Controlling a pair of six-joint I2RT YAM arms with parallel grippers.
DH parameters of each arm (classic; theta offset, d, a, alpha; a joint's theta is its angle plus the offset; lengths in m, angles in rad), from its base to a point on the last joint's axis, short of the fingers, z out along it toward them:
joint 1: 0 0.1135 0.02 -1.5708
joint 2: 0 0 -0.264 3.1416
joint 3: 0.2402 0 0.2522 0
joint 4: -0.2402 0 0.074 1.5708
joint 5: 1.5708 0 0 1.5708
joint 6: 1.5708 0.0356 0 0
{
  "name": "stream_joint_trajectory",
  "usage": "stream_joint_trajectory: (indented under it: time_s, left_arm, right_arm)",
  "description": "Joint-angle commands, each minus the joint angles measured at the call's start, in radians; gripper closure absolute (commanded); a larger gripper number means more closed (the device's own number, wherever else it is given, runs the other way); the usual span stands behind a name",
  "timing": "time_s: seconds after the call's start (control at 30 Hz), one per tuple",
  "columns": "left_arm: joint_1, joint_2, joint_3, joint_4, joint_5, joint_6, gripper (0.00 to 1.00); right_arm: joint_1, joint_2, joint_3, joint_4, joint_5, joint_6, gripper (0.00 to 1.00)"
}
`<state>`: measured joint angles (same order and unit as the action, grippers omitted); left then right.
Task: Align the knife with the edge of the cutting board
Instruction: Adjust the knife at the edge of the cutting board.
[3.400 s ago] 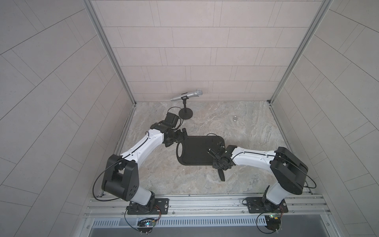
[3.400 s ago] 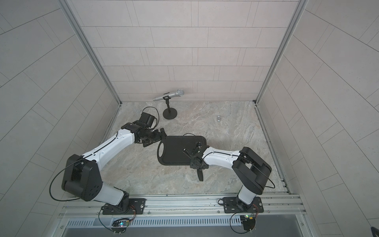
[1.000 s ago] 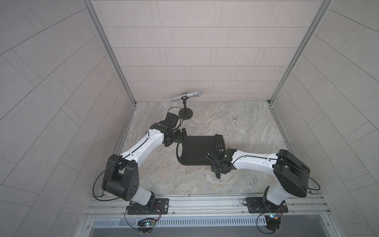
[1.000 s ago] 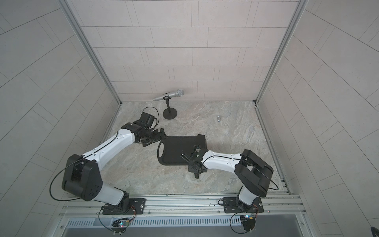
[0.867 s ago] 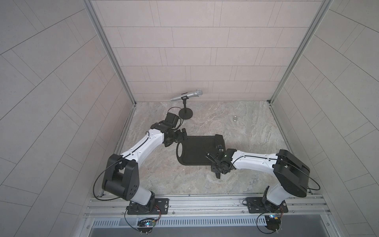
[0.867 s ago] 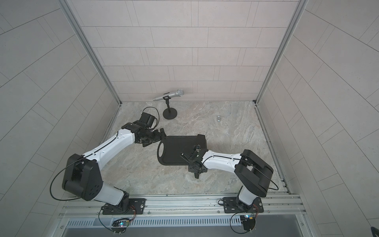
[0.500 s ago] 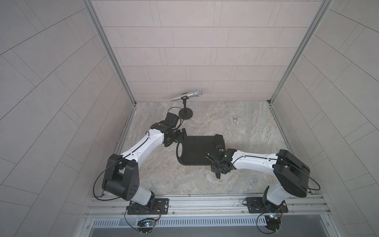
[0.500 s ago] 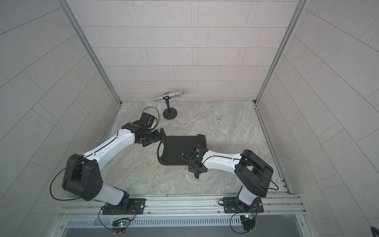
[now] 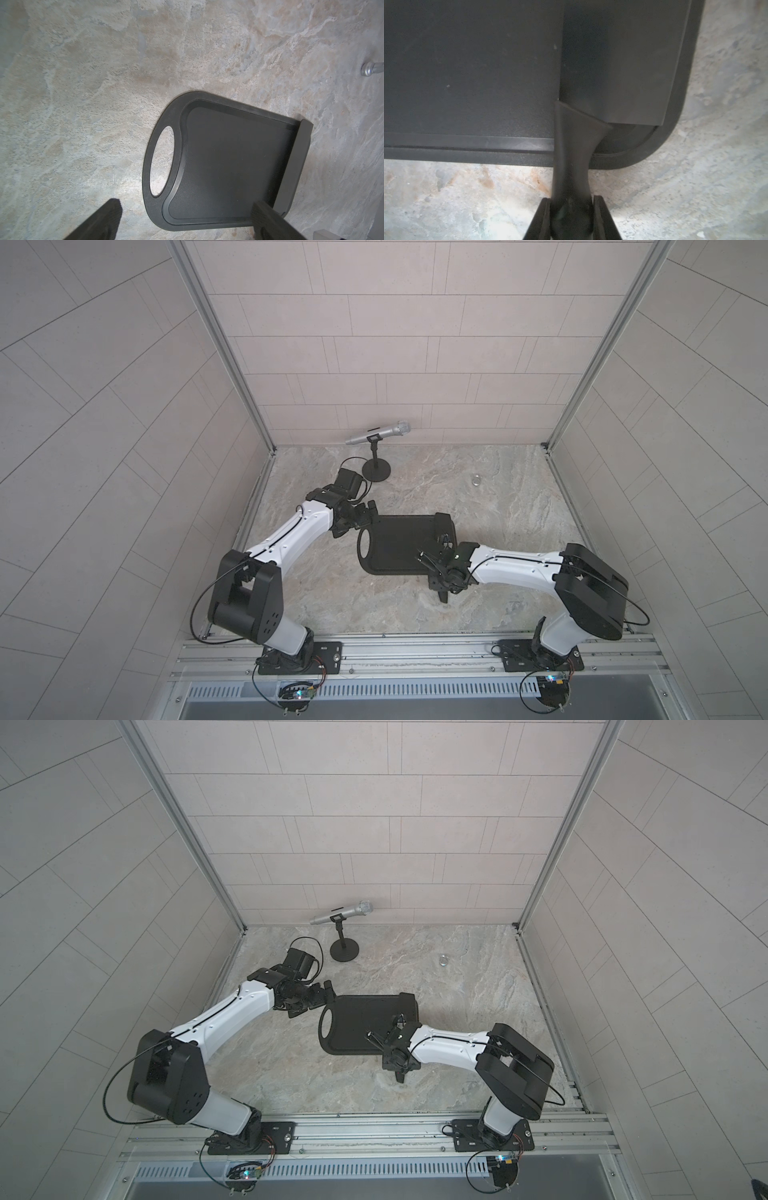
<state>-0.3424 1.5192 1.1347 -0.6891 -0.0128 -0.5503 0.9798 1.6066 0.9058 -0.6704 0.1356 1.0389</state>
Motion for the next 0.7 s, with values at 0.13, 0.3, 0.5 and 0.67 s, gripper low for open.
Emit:
stream_joint_trajectory:
  time_s: [0.13,0.3,0.5,0.67]
  left_arm:
    - [0.006,0.005,0.022,-0.025,-0.005,0.012,0.0]
    - [0.007,0.003,0.021,-0.024,-0.005,0.012,0.0]
    - [0.008,0.004,0.022,-0.024,-0.005,0.012,0.0]
    - [0.009,0.003,0.022,-0.024,-0.005,0.012,0.0]
  right_arm:
    - [0.014,-0.027,0.013,-0.055,0.035,0.002,0.79]
    - [0.02,-0.026,0.016,-0.06,0.038,0.006,0.79]
    - [0.02,-0.023,0.016,-0.06,0.038,0.011,0.79]
    - [0.02,-0.023,0.016,-0.062,0.041,0.011,0.79]
